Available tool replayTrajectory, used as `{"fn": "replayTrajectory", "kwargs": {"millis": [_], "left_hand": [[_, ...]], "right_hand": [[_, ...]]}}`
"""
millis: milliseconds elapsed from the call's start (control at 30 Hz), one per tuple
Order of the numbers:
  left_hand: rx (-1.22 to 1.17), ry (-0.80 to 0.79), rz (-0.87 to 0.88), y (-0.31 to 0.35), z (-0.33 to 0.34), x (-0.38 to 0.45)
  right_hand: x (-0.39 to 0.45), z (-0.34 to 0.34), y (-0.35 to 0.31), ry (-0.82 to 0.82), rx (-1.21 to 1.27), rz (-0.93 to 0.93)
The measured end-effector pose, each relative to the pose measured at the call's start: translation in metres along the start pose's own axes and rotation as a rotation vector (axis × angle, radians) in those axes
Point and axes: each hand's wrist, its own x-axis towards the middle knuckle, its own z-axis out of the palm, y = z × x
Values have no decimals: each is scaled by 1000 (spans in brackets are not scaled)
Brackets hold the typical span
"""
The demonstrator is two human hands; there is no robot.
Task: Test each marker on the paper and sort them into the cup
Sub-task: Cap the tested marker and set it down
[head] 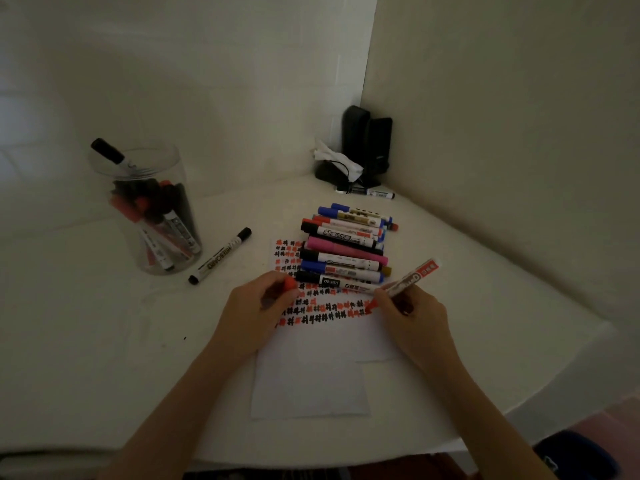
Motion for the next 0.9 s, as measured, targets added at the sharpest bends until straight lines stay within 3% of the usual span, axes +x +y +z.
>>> {"fn": "replayTrajectory", "kwargs": {"millis": [500, 633, 800, 900], "left_hand": [[-32, 6, -13, 0, -1, 0], [-250, 42, -76, 7, -7, -1], [-414, 205, -142, 9, -21, -9], [-473, 201, -186, 12, -25, -10]], "right_hand": [[1, 0, -2, 32, 62, 31], [1, -8, -6, 123, 251, 64], [0, -7, -18, 197, 261, 58], [-6, 14, -51, 100, 367, 20]]}}
